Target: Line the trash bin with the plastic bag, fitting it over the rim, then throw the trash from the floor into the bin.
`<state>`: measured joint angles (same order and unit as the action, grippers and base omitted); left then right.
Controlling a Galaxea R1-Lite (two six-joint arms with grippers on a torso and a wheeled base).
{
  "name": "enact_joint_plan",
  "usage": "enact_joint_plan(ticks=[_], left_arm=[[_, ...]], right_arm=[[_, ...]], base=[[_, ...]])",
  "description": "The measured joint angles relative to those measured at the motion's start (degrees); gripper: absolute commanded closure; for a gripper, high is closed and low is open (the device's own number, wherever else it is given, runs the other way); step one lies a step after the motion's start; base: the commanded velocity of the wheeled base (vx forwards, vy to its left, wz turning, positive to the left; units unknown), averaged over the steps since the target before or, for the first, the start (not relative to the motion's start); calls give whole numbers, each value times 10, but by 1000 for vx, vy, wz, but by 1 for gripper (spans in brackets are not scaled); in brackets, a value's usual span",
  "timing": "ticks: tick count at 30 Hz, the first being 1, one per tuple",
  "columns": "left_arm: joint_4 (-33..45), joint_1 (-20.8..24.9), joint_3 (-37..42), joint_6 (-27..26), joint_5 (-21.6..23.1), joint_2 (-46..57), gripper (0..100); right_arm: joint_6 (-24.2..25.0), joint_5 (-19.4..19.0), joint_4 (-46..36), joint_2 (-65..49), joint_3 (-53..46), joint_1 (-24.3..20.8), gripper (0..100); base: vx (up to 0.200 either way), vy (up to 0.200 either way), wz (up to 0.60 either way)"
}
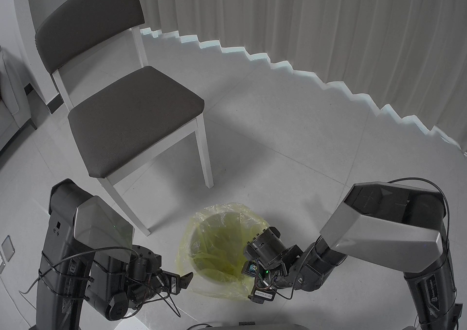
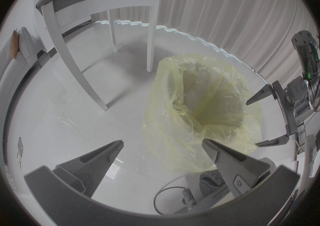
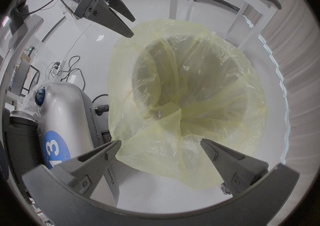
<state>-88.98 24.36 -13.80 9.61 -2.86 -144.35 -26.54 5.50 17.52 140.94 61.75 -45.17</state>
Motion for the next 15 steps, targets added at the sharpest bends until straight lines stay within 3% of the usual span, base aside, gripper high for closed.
enact_joint_plan(ticks=[15], left_arm=[[0, 1, 5, 2, 0, 9, 0]], right_arm=[[4, -1, 2, -91, -49, 25, 0]], base=[[0, 0, 0]])
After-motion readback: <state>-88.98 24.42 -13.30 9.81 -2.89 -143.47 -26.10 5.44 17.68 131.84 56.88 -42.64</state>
